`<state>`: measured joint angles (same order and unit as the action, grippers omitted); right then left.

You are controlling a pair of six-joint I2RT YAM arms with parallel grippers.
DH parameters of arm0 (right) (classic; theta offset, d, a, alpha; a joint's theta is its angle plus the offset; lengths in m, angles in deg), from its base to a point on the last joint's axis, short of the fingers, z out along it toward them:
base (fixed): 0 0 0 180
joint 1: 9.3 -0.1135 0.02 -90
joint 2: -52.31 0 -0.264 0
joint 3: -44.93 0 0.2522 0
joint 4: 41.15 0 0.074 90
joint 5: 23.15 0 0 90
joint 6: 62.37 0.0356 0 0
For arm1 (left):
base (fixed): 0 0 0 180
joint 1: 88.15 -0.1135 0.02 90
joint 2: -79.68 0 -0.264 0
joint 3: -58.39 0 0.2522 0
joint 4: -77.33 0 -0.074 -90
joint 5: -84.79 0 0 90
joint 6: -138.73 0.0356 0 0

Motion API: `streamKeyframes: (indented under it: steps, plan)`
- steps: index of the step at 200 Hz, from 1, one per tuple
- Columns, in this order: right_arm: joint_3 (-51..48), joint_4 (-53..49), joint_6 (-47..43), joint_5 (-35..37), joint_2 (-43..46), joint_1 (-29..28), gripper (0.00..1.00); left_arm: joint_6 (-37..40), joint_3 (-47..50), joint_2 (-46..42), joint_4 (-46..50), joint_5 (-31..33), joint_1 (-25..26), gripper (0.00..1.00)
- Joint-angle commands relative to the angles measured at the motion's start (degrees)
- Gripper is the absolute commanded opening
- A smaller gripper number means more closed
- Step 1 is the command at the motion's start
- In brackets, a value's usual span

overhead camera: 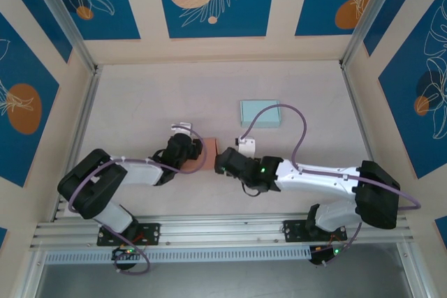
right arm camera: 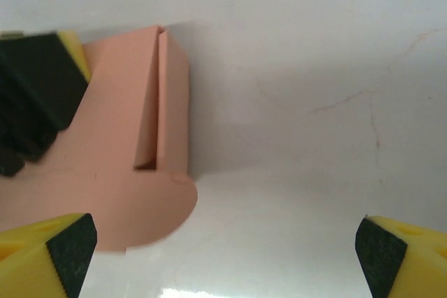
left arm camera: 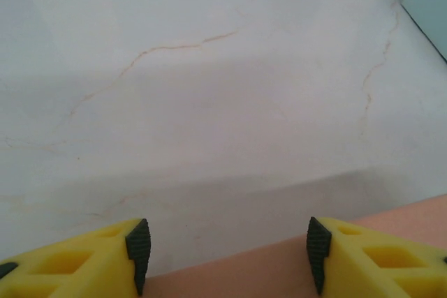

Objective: Fold the paper box

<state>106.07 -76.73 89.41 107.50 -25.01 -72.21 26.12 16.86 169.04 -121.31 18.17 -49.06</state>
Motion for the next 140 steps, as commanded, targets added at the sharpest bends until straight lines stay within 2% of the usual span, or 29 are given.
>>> streamKeyframes:
  steps: [1,22,47,57,87,96,140]
  plan:
    - [0.44,9.96,-5.83,-10.58,-2.50,4.16,0.96,-2.24,1.97,4.23,1.10,0.75,0.19,0.64]
    - [2.85,10.19,-8.61,-14.16,-6.07,7.45,0.96,-2.66,1.58,5.48,0.69,-0.48,0.19,0.64]
    - [4.75,11.94,-11.50,-19.61,-10.35,10.51,0.89,-2.86,2.06,5.33,0.71,-0.43,0.15,0.64]
    - [4.77,12.09,-11.44,-20.24,-11.56,10.71,0.84,-2.98,1.97,4.56,1.60,-0.46,0.18,0.64]
    - [1.38,16.66,-9.54,-22.95,-14.46,10.93,0.82,-2.34,1.63,1.52,3.77,-1.68,0.20,0.64]
    - [0.86,16.95,-8.81,-23.34,-15.97,11.29,0.78,-2.19,1.18,0.49,4.96,-2.25,0.20,0.65]
    - [0.36,17.96,-8.32,-23.74,-19.76,11.08,0.68,-1.22,-3.27,-6.65,15.01,-9.07,-0.20,0.71]
